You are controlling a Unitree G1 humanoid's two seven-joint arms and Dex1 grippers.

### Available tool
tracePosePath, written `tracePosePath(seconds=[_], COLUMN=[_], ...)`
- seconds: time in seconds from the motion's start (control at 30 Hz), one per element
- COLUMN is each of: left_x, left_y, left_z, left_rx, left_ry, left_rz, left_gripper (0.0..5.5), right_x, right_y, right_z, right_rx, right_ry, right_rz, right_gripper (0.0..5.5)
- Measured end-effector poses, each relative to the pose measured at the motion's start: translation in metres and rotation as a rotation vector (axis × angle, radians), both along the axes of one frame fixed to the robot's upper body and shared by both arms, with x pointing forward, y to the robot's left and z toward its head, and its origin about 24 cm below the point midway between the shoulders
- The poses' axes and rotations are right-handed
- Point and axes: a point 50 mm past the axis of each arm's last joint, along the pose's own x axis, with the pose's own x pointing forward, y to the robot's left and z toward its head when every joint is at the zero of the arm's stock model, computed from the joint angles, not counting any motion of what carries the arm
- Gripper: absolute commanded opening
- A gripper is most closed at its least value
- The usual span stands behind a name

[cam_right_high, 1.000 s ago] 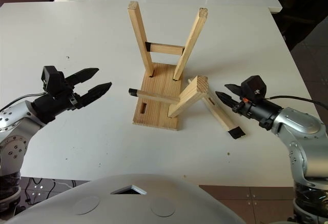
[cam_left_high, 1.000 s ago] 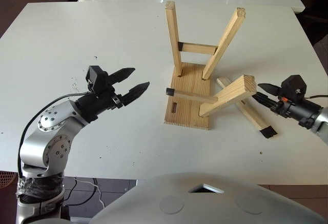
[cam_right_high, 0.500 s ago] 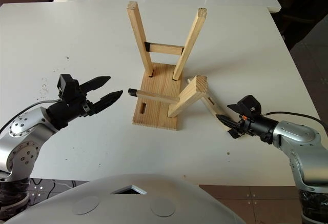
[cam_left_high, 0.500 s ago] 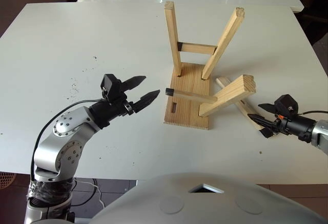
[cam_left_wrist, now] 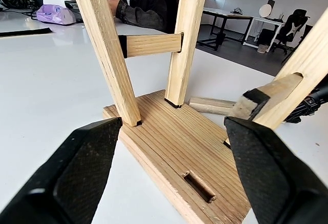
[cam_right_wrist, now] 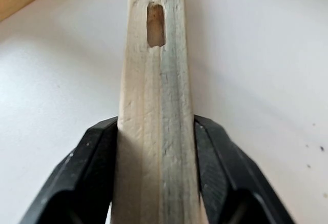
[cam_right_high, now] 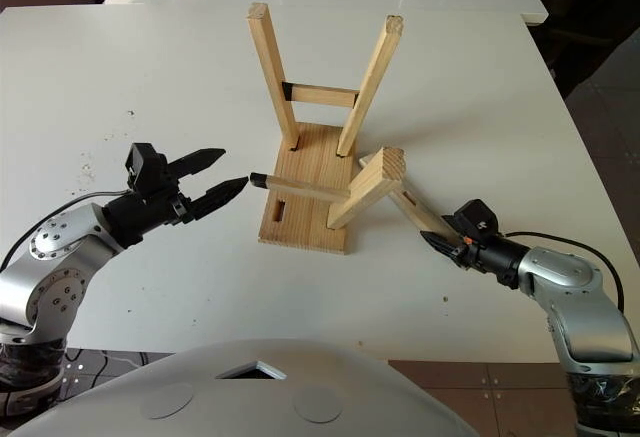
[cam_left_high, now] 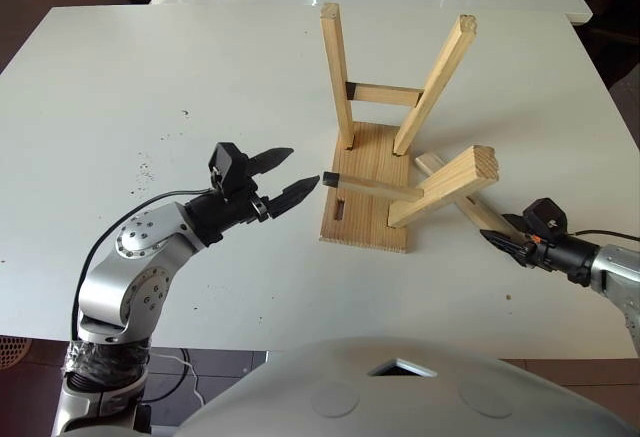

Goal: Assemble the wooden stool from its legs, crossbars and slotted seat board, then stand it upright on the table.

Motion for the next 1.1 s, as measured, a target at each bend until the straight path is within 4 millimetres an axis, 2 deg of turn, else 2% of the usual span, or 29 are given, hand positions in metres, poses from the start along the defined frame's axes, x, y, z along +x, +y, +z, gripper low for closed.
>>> tracePosePath(seconds=[0.13, 0.23, 0.3, 0.37, 0.43, 0.5, 0.53, 0.6, 0.63, 0.7, 0.73, 0.77, 0.93, 1.1], left_x=[0.009, 0.024, 0.039, 0.047, 0.049, 0.046, 0.044, 0.040, 0.039, 0.040, 0.040, 0.041, 0.033, 0.025], left_y=[0.017, 0.038, 0.051, 0.052, 0.041, 0.021, 0.011, -0.015, -0.022, -0.047, -0.054, -0.057, -0.068, -0.070], left_z=[0.002, 0.021, 0.043, 0.069, 0.088, 0.109, 0.119, 0.141, 0.147, 0.164, 0.169, 0.168, 0.169, 0.173], left_rx=[0.034, 0.048, 0.045, 0.015, -0.039, -0.114, -0.156, -0.250, -0.270, -0.321, -0.322, -0.320, -0.342, -0.384], left_ry=[-0.022, -0.108, -0.189, -0.265, -0.314, -0.368, -0.390, -0.428, -0.431, -0.408, -0.402, -0.390, -0.363, -0.362], left_rz=[0.074, 0.200, 0.300, 0.310, 0.247, 0.126, 0.061, -0.103, -0.146, -0.298, -0.344, -0.369, -0.513, -0.594], left_gripper=[3.70, 3.70, 3.70, 3.70, 3.70, 3.70, 3.52, 3.50, 3.50, 3.50, 3.50, 3.50, 3.50, 3.50], right_x=[0.008, 0.018, 0.034, 0.052, 0.062, 0.067, 0.068, 0.066, 0.064, 0.057, 0.053, 0.051, 0.060, 0.062], right_y=[-0.002, -0.006, -0.011, -0.013, -0.011, -0.004, 0.001, 0.016, 0.021, 0.041, 0.050, 0.055, 0.072, 0.078], right_z=[0.001, 0.010, 0.032, 0.066, 0.096, 0.127, 0.139, 0.167, 0.176, 0.211, 0.227, 0.235, 0.248, 0.239], right_rx=[-0.030, -0.014, 0.067, 0.202, 0.352, 0.518, 0.595, 0.734, 0.755, 0.786, 0.777, 0.773, 0.767, 0.744], right_ry=[-0.026, -0.065, -0.172, -0.308, -0.407, -0.481, -0.499, -0.508, -0.509, -0.489, -0.484, -0.471, -0.346, -0.250], right_rz=[0.003, -0.028, -0.069, -0.093, -0.087, -0.034, 0.007, 0.143, 0.193, 0.414, 0.519, 0.574, 0.723, 0.794], right_gripper=[2.05, 2.05, 2.05, 2.05, 2.05, 2.05, 2.05, 2.05, 2.05, 2.05, 2.05, 2.05, 2.05, 2.05])
